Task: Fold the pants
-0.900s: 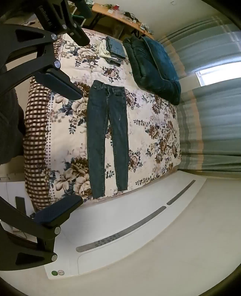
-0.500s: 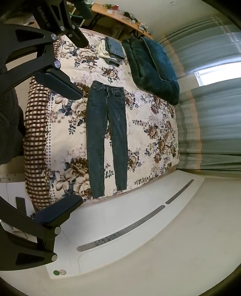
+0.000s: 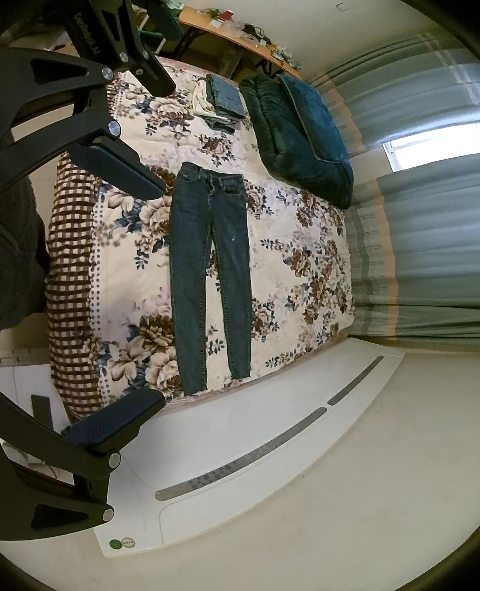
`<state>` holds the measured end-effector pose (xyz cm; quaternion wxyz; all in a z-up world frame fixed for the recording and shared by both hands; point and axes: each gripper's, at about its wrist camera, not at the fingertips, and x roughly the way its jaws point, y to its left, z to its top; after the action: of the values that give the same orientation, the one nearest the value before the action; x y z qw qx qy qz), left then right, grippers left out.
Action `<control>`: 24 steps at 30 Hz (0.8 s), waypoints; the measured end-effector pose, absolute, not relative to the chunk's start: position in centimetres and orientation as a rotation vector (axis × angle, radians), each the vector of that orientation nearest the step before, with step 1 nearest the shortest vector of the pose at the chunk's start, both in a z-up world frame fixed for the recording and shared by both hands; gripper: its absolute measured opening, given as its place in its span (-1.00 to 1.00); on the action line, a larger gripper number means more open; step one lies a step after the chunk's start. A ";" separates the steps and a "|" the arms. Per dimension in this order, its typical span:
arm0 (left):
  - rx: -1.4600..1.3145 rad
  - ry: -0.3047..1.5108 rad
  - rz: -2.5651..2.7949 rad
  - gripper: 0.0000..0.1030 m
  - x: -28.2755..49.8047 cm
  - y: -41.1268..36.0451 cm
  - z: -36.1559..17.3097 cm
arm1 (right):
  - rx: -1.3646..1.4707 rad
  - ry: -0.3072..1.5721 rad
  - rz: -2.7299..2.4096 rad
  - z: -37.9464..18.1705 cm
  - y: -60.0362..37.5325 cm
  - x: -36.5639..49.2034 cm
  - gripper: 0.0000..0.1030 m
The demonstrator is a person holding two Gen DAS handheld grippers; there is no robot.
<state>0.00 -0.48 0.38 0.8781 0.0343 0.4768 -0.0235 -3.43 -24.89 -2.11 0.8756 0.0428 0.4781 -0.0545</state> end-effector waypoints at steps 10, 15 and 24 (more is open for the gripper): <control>0.070 0.989 -0.051 1.00 0.0 -0.5 0.6 | 0.095 0.996 -0.111 -2.0 -25.0 -3.4 1.00; 0.067 0.989 -0.054 1.00 -0.1 -0.3 0.6 | 0.094 0.991 -0.114 -2.0 -25.0 -3.7 1.00; 0.069 0.986 -0.051 1.00 -0.1 -0.5 0.6 | 0.096 0.988 -0.116 -1.9 -25.0 -3.4 1.00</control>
<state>-0.06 -0.48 0.57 0.8801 0.0333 0.4729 -0.0245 -3.44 -24.99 -1.95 0.8777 0.0460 0.4737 -0.0554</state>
